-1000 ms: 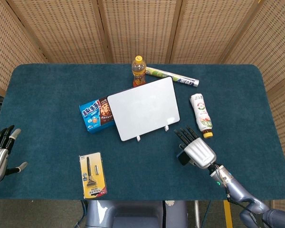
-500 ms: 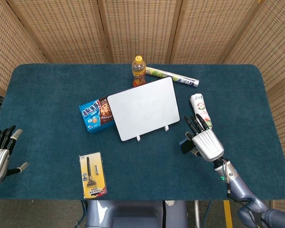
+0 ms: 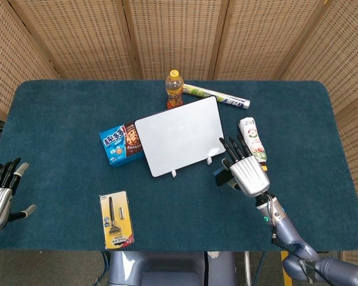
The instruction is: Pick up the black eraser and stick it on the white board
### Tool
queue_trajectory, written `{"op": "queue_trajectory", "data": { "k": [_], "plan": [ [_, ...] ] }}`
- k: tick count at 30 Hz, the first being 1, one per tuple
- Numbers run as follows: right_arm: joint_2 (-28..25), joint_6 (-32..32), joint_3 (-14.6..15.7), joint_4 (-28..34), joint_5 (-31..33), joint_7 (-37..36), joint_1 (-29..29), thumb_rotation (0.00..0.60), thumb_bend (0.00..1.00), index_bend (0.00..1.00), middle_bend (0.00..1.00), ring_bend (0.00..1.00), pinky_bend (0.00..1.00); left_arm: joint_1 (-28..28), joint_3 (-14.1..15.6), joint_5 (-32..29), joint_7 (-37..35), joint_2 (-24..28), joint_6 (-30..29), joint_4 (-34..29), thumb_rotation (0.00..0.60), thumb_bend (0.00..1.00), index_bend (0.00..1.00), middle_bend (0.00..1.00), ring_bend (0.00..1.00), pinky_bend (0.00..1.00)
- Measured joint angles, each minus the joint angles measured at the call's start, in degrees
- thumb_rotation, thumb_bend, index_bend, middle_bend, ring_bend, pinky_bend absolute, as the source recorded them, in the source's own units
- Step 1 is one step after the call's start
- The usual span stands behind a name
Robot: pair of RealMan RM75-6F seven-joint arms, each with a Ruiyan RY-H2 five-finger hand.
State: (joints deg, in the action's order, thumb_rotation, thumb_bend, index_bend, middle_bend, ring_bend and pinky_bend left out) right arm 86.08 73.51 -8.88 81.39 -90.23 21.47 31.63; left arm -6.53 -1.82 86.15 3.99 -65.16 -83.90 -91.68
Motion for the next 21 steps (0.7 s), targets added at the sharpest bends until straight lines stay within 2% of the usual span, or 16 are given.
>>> {"op": "queue_trajectory", "data": {
  "k": [9,21],
  "plan": [
    [2.6,-2.8,-2.4,0.7,3.3,3.8,2.6,0.6,0.13,0.57,0.06,0.0,0.02,-0.1,0.3,0.6,-0.2,-0.1,0.1,0.1,0.6,0.12,0.0,0.0,0.0,0.0],
    [4.7,-6.1,-6.4,-1.2,8.9,6.9,6.4,0.6,0.13,0.57,0.06,0.0,0.02,-0.5,0.2,0.1,-0.7,-0.2,1.2,0.7,0.6,0.12,0.0,0.0,0.0,0.0]
  ]
}}
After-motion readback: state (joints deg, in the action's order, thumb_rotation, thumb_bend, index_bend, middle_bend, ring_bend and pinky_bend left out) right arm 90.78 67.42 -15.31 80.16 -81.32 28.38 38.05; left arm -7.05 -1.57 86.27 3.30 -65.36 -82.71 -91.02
